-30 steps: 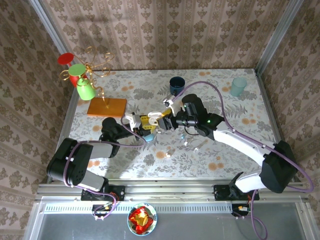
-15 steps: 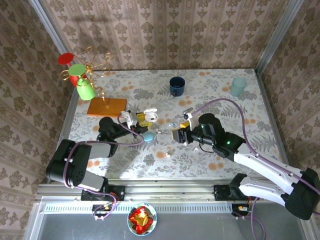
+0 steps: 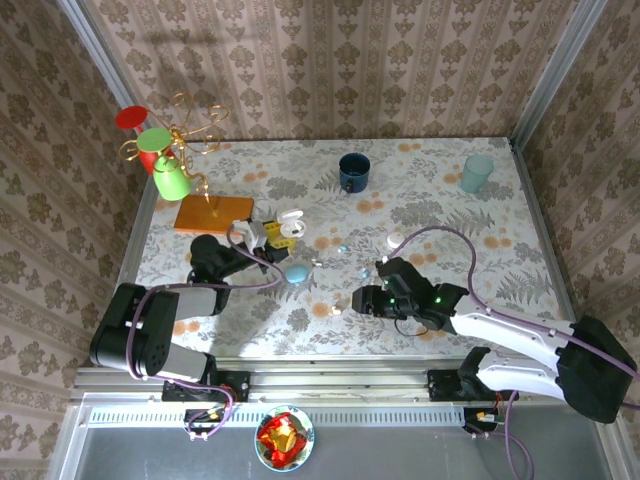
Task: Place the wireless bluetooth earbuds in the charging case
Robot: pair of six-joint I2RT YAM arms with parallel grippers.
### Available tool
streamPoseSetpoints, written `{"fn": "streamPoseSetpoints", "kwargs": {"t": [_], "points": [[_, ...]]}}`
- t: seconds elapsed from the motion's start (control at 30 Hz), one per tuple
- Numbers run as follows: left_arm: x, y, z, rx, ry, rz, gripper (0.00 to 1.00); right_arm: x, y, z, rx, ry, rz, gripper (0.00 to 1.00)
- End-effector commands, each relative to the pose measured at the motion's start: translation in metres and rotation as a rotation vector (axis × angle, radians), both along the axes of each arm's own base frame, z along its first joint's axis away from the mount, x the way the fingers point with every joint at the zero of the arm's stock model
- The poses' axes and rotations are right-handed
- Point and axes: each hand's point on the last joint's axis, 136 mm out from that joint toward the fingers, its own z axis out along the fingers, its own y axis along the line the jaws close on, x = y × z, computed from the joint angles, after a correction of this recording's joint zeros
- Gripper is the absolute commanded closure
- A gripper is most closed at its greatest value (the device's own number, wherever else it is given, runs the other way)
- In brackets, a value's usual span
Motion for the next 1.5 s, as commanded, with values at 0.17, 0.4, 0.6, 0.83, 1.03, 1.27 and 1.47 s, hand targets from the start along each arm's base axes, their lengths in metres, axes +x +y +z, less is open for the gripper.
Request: {"fn": "streamPoseSetpoints", "kwargs": {"t": [0.17, 0.4, 0.6, 0.83, 1.03, 1.27, 1.47], "points": [[0.002, 0.006, 0.013, -0.008, -0.068, 0.029, 0.66, -0.003, 0.047, -0.010, 0.148, 0.120, -0.054, 0.55], [-0.002, 0.007, 0.013, -0.010, -0.065, 0.024, 0.67, -0.006, 0.069, -0.031, 0.113, 0.175, -0.015, 0.56], [-0.003, 0.006, 0.014, -0.013, -0.068, 0.019, 0.68, -0.004, 0.068, -0.045, 0.081, 0.187, -0.025, 0.61], [-0.004, 0.005, 0.015, -0.013, -0.067, 0.010, 0.68, 0.005, 0.061, -0.054, 0.060, 0.172, -0.050, 0.64], [-0.004, 0.004, 0.014, -0.012, -0.062, 0.002, 0.68, 0.016, 0.062, -0.056, 0.071, 0.169, -0.047, 0.68], [-0.003, 0.004, 0.013, -0.012, -0.060, 0.000, 0.68, 0.026, 0.060, -0.054, 0.070, 0.157, -0.051, 0.69], [-0.004, 0.004, 0.014, -0.012, -0.063, 0.000, 0.68, 0.033, 0.057, -0.051, 0.058, 0.145, -0.051, 0.69]]}}
